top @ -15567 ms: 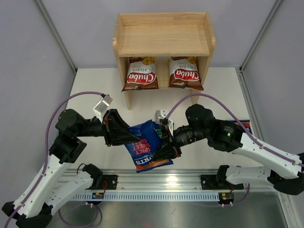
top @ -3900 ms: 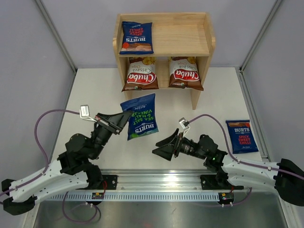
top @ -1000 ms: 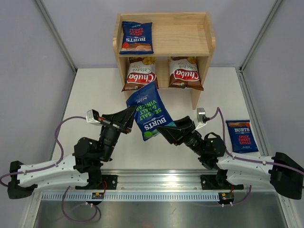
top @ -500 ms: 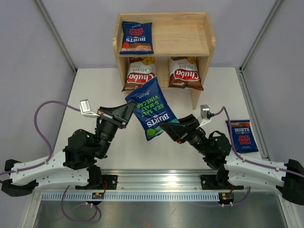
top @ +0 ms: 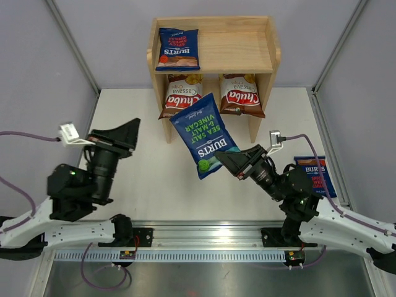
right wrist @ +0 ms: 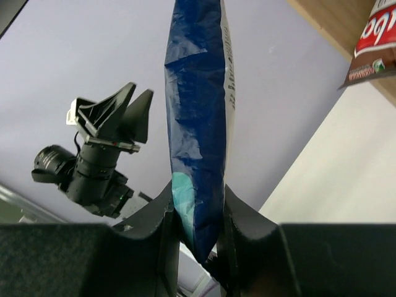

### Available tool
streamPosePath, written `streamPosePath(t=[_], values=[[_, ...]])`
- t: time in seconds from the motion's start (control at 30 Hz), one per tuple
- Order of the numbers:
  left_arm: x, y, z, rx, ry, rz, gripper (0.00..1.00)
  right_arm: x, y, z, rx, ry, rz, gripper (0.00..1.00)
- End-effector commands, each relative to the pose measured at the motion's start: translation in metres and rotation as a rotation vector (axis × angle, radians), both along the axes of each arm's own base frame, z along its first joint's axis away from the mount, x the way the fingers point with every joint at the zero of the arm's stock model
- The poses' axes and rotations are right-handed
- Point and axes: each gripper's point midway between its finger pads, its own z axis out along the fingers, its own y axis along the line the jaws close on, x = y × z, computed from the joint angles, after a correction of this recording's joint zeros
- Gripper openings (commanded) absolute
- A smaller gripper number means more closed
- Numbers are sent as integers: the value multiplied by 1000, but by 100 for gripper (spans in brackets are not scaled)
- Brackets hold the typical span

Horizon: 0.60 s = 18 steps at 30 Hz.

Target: Place and organize the chips bags onto the shelf

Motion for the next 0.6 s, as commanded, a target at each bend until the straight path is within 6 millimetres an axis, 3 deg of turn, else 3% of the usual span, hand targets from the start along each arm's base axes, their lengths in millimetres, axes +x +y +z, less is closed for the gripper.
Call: streamPosePath(t=[0.0,0.03,0.07,0.13,0.17,0.2,0.23,0.27,0.33,0.37,0.4,0.43,0.47,0.53,0.57], values=[[2,46,7,154,60,146,36,18,-12,31,-26,80,-113,0],[1,45,10,176,59,124,37,29,-10,29,-48,107,-160,0],[0,40,-7,279,87,106,38,33,-14,43,-48,118,-185,0],[0,25,-23,371,120,57,42,53,-12,49,-75,152,-251,0],[-1,24,-25,398,137,50,43,57,-16,71,-48,157,-261,0],[-3,24,-46,482,186,40,44,66,-17,78,-43,173,-276,0],[-4,13,-56,541,203,6,45,78,-5,78,-64,188,-256,0],[-6,14,-69,598,231,-9,46,96,-19,96,-37,222,-294,0],[-9,10,-83,650,259,-41,47,122,-11,98,-49,252,-317,0],[-11,12,-89,678,271,-50,48,129,-21,119,-30,247,-357,0],[-13,12,-97,697,278,-65,48,136,-22,125,-23,246,-383,0],[-15,10,-101,706,283,-91,49,152,-20,120,-36,265,-426,0],[-18,14,-105,711,288,-103,49,160,-29,135,-15,261,-458,0],[-22,15,-115,733,301,-132,50,184,-26,129,-30,292,-496,0],[-25,19,-117,736,303,-142,55,189,-29,140,-33,286,-512,0]])
